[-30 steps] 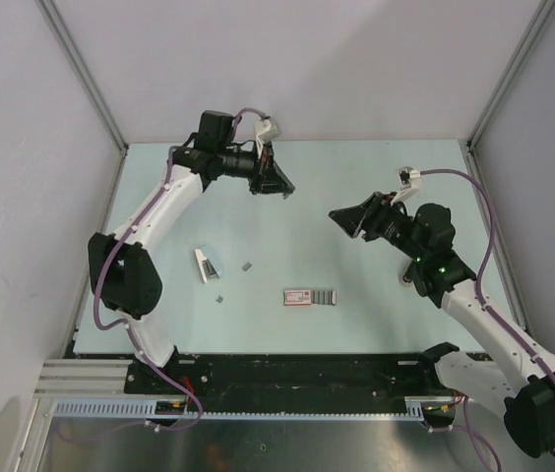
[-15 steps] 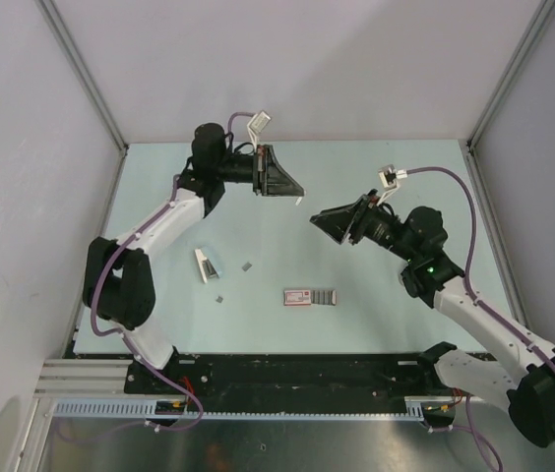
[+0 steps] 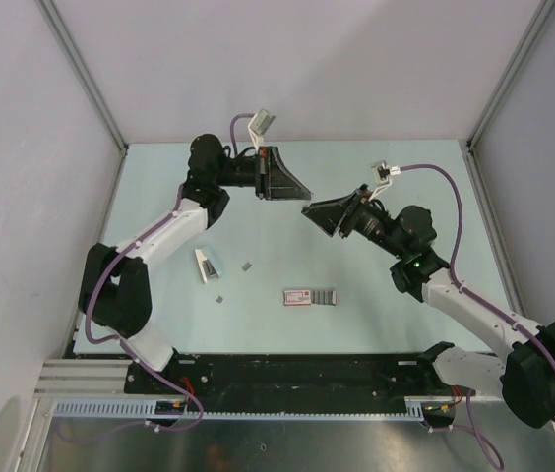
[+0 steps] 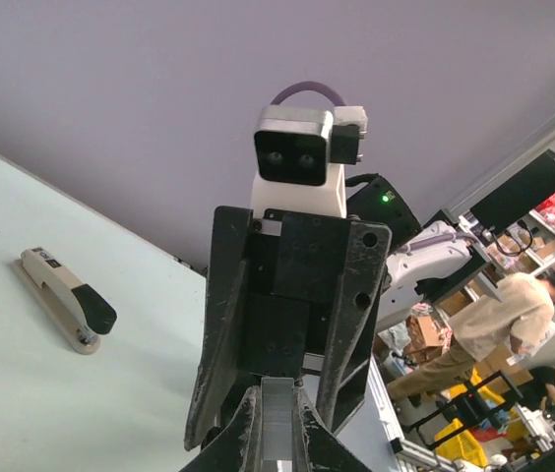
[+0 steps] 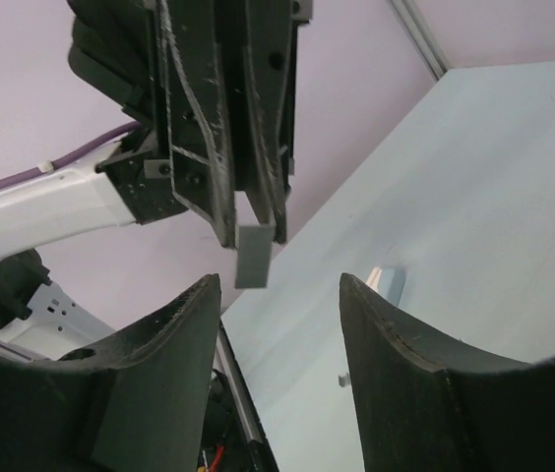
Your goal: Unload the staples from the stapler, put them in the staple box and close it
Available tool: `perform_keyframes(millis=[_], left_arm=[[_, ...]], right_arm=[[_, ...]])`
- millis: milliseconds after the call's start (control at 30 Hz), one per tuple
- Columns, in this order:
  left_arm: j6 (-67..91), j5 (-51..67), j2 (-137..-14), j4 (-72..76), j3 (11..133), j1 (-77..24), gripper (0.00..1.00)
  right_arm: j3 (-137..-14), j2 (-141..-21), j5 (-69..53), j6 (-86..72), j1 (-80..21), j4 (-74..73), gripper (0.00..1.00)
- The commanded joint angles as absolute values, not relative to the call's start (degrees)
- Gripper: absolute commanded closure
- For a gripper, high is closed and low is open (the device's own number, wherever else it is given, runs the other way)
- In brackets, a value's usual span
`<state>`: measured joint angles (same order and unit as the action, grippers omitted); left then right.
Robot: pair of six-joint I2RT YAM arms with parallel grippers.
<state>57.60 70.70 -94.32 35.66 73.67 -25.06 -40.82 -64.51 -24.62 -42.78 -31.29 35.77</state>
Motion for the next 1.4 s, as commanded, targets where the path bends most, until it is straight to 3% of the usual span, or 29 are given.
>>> perform_keyframes(millis=[0, 733, 1200, 1367], left_arm=[[59.5, 70.1, -92.0, 39.2, 72.7, -25.5, 0.86], [58.8, 69.5, -91.6, 40.0, 70.9, -26.2, 0.85], [58.3, 69.7, -91.3, 40.5, 71.0, -26.2, 0.84], [58.0, 69.9, -91.2, 40.5, 70.6, -26.2, 0.84]], right_arm=[[-41.0, -64.5, -23.7, -43.5, -31.9, 41.5, 0.45], [-41.0, -65.2, -23.5, -46.4, -32.2, 42.4, 0.70], [-41.0, -65.9, -24.6, -48.2, -32.8, 42.6, 0.71], [-41.0, -65.1, -23.3, -47.6, -32.9, 41.7, 0.80]])
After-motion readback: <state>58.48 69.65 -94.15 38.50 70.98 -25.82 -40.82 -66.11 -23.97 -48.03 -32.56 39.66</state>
